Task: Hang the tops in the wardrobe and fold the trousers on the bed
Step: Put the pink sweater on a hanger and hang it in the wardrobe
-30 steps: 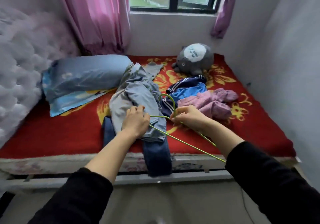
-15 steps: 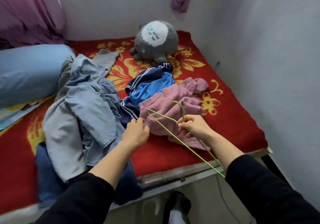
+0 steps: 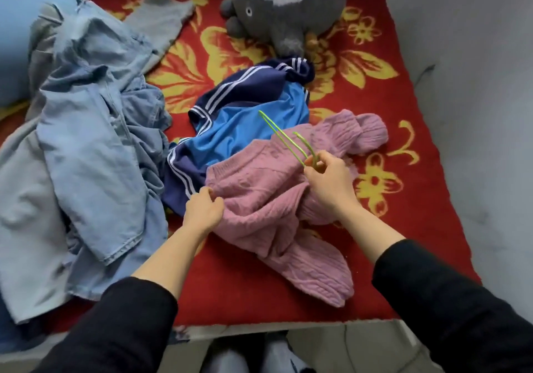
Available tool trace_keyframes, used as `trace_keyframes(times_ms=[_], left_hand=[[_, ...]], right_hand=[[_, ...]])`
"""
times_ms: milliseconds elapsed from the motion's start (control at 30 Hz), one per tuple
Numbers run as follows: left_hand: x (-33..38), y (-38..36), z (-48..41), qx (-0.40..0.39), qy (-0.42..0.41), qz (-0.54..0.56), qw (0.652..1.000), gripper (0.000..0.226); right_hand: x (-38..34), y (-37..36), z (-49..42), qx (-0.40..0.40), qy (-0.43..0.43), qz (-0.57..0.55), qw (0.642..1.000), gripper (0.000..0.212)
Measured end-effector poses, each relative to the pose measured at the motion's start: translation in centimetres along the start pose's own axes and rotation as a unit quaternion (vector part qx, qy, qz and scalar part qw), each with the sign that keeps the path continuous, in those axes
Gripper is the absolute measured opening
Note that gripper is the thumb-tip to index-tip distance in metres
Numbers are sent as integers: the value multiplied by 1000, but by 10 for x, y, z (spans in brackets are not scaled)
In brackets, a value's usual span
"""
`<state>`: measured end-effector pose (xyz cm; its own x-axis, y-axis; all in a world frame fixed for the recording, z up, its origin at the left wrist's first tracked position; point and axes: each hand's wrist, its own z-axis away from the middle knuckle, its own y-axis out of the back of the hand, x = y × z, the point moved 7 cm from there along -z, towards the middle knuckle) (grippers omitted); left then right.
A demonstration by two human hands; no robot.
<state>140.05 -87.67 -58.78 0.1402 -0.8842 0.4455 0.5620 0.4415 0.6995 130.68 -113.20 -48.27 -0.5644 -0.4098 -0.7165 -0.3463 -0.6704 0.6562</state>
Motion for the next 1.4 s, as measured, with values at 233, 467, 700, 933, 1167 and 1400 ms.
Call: trace_keyframes(times_ms=[233,467,700,933,1167,1400], left_hand=[[-15,-28,-64,18,118,26,993,45],[-2,-38,-37,-16,49,275,960,35],[37,-48,21,-146,-77,396,903,23],[55,-62,55,-316,-8,431,845,43],[75,-8,6,-86,-52,341,935,55],[133,4,23,-122,-198,173,957,41]], right_hand=[[64,-73,-30,-122,-23,62,990,3],[57,-94,-36,-122,-63,-11,990,9],[25,-112,-23,-129,-134,-51,981,46],[30,-79,-16,-140,-171,-23,975,34],[-3,-30,22,-149,-138,-139,969,34],[-52,29,57,-195,-92,-169,962,37]])
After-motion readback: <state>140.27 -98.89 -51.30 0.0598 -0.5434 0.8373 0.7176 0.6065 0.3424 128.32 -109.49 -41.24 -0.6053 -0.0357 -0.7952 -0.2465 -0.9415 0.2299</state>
